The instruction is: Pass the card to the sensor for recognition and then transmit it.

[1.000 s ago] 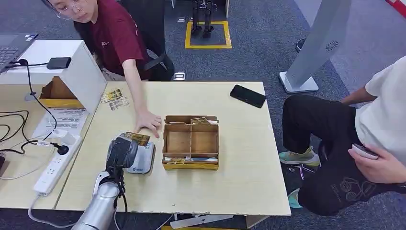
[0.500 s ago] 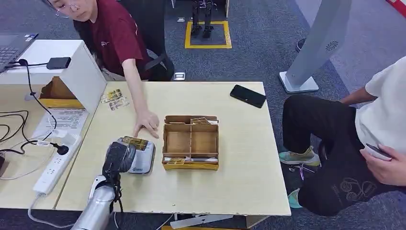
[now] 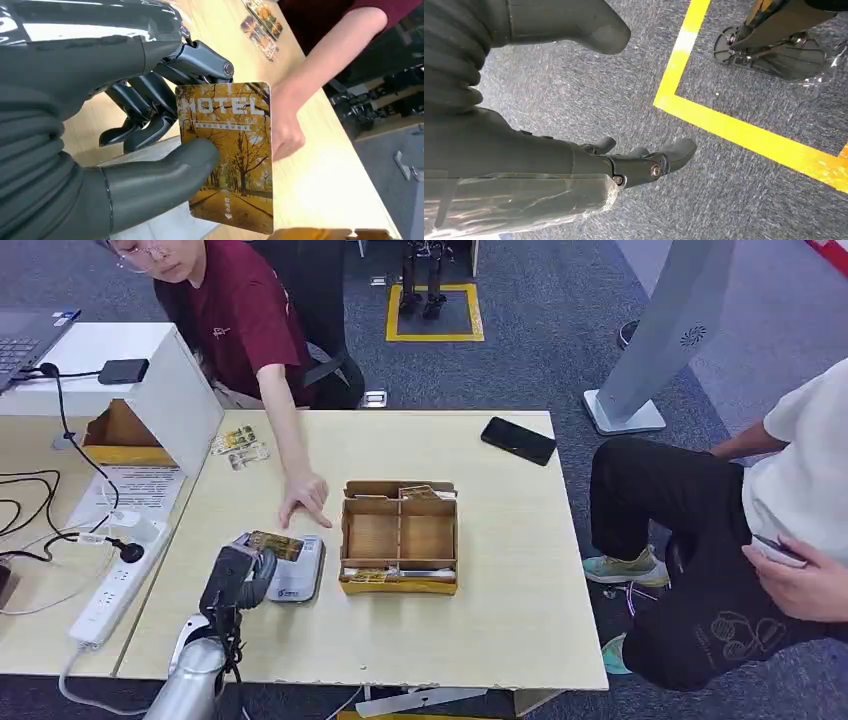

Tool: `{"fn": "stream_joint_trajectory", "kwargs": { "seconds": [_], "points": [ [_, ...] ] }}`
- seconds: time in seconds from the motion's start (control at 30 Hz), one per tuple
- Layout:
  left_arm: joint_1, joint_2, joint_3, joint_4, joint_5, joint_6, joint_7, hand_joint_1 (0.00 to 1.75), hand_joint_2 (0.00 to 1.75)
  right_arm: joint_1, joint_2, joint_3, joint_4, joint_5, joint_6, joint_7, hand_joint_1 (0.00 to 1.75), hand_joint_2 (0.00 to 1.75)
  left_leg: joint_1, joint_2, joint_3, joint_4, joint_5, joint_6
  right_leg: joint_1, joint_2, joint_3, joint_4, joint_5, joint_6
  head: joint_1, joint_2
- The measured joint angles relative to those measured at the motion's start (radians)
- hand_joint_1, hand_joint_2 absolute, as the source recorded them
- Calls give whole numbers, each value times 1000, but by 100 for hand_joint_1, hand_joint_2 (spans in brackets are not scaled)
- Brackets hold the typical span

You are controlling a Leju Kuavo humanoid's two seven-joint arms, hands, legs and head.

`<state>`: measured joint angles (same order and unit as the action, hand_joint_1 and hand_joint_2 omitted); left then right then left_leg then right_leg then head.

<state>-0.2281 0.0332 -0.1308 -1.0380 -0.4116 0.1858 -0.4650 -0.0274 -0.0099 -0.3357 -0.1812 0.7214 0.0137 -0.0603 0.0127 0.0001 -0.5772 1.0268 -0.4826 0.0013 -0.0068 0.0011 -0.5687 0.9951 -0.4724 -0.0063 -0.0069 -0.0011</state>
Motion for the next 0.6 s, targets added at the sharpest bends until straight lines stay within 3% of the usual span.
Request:
{"fn": "stream_joint_trajectory", "kwargs": {
  "seconds": [0.6],
  "points": [
    [12, 0, 0, -32, -44, -8, 19, 175, 175, 0, 3, -13, 0, 10, 1, -3, 0, 175, 0, 0, 0, 0, 0, 0, 0, 0, 0, 0, 0, 0, 0, 0]
  ]
}}
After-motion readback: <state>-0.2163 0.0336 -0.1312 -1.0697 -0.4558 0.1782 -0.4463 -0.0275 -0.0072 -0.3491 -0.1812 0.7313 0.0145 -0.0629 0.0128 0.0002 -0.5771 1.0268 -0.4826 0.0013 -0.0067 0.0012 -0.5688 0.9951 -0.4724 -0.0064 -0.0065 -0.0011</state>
